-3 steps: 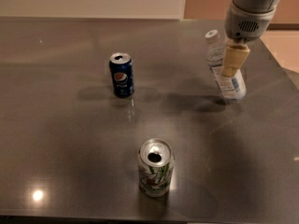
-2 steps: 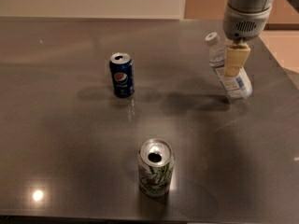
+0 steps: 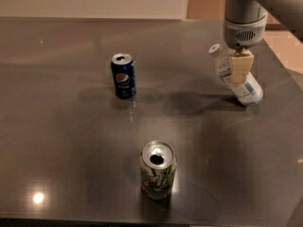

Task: Knock blue plastic bottle over

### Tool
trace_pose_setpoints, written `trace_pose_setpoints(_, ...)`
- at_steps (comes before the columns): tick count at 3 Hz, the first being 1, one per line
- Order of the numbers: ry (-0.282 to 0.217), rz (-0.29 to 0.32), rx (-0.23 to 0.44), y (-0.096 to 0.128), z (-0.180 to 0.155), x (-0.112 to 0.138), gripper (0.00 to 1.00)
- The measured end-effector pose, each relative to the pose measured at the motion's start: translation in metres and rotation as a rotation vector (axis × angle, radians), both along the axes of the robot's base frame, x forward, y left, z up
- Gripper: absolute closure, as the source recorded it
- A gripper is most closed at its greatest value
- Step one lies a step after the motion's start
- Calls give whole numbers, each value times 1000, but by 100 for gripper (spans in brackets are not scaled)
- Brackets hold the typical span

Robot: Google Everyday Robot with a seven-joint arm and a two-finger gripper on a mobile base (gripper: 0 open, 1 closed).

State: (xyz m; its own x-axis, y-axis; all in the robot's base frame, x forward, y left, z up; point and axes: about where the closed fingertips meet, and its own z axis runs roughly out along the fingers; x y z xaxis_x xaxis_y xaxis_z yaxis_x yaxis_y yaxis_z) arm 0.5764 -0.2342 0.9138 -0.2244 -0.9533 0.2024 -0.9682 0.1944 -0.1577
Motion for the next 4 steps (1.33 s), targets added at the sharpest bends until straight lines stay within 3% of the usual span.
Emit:
trace_pose_setpoints(2,88,59,-21,3,-27,-10,12)
trace_pose_setpoints(3,156,96,-5,9,-44,-26,0)
trace_pose_setpoints(4,89,110,12,13,-46,-10,0)
